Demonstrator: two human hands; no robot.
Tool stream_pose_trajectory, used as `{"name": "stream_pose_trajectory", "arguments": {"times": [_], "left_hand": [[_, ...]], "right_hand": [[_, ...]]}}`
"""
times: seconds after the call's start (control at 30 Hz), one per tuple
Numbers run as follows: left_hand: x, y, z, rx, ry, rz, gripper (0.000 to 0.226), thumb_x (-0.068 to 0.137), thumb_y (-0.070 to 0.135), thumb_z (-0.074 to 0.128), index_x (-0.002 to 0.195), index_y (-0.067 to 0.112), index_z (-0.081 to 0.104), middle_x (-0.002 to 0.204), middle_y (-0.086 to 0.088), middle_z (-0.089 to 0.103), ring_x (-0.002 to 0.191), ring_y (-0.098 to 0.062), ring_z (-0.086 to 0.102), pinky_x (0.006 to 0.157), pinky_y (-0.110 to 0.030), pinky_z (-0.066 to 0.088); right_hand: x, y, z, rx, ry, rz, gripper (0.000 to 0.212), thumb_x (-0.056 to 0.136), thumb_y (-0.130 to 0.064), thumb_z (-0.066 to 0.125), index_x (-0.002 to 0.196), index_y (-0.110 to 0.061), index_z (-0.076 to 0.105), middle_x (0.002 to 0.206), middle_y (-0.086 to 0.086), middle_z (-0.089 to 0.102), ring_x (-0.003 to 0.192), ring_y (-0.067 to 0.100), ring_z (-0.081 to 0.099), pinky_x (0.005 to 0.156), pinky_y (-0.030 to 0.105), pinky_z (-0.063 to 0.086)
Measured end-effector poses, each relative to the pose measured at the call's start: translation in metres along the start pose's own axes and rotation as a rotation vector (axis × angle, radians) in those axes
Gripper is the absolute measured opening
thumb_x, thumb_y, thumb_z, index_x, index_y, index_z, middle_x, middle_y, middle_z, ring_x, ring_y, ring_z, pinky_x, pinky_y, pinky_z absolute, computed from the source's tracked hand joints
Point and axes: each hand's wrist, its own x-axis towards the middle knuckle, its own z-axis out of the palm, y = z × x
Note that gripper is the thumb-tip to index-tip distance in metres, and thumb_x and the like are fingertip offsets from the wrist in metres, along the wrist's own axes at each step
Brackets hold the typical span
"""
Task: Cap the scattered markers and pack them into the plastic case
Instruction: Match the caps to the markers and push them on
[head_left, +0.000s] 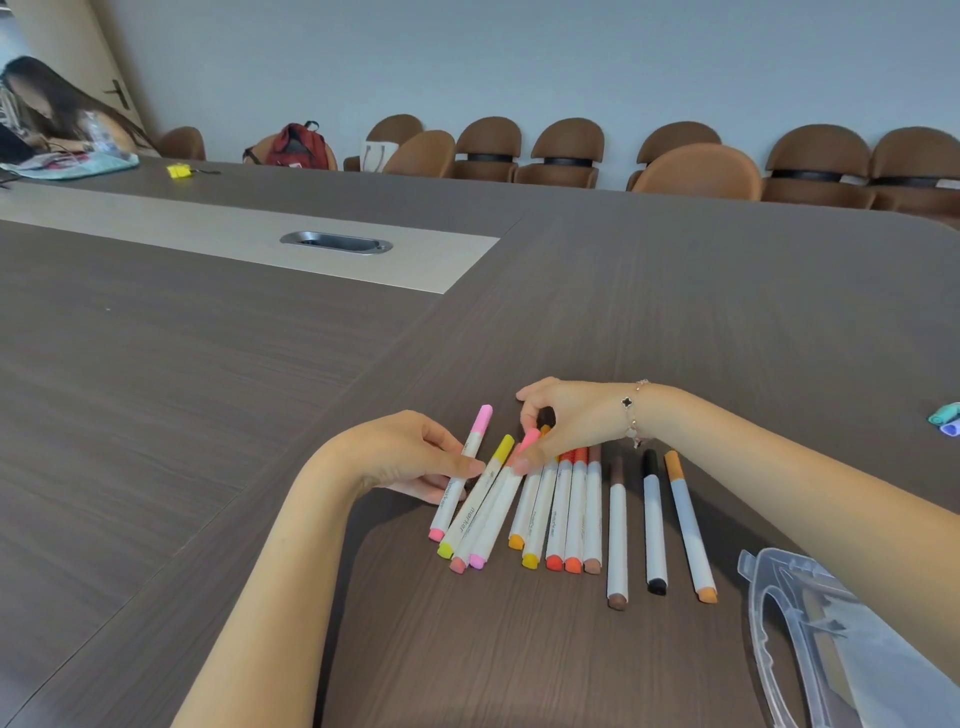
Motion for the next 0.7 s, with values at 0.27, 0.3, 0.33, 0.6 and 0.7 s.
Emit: {"name": "stream_pose_trajectory", "arguments": {"times": [0.27, 0.3, 0.33, 0.6, 0.7], "left_hand": [[0.001, 0.002, -0.001, -0.228, 0.174, 0.143, 0.019, 0.093, 0.024, 0.058, 0.101, 0.008, 0.064, 0.090, -0.002, 0.066, 0.079, -0.008, 0.067, 0.077, -0.020, 0.056], [0.000, 0.004, 0.000, -0.261, 0.178, 0.165, 0.019, 0.094, 0.023, 0.056, 0.102, 0.008, 0.063, 0.091, -0.003, 0.066, 0.081, -0.009, 0.066, 0.079, -0.022, 0.056], [0.000, 0.006, 0.001, -0.297, 0.174, 0.179, 0.018, 0.096, 0.022, 0.053, 0.102, 0.008, 0.062, 0.092, -0.005, 0.066, 0.083, -0.012, 0.066, 0.085, -0.026, 0.055], [-0.002, 0.025, 0.018, -0.557, 0.142, 0.125, 0.021, 0.099, 0.020, 0.042, 0.108, 0.007, 0.055, 0.073, -0.006, 0.048, 0.054, -0.011, 0.040, 0.053, -0.020, 0.039], [0.002, 0.024, 0.019, -0.518, 0.213, 0.120, 0.030, 0.101, 0.033, 0.035, 0.111, 0.014, 0.056, 0.069, -0.004, 0.042, 0.049, -0.009, 0.032, 0.045, -0.020, 0.032]], "right_hand": [[-0.015, 0.011, -0.011, 0.739, 0.243, -0.044, 0.016, 0.085, -0.028, 0.067, 0.088, -0.013, 0.061, 0.092, -0.002, 0.072, 0.096, 0.014, 0.067, 0.083, 0.023, 0.054], [-0.017, 0.009, -0.010, 0.885, 0.250, -0.051, 0.015, 0.087, -0.025, 0.064, 0.094, -0.012, 0.063, 0.092, 0.000, 0.073, 0.095, 0.016, 0.069, 0.080, 0.022, 0.055], [-0.019, 0.007, -0.010, 1.012, 0.254, -0.063, 0.017, 0.089, -0.023, 0.061, 0.100, -0.010, 0.064, 0.093, 0.002, 0.072, 0.094, 0.017, 0.070, 0.078, 0.023, 0.056], [-0.020, -0.008, 0.000, 1.290, 0.180, 0.010, 0.028, 0.096, -0.023, 0.051, 0.113, -0.003, 0.063, 0.082, 0.004, 0.058, 0.066, 0.012, 0.054, 0.060, 0.018, 0.051], [-0.019, -0.011, 0.004, 1.395, 0.131, 0.070, 0.030, 0.098, -0.023, 0.049, 0.115, -0.001, 0.061, 0.079, 0.004, 0.056, 0.065, 0.012, 0.050, 0.058, 0.017, 0.049]]}}
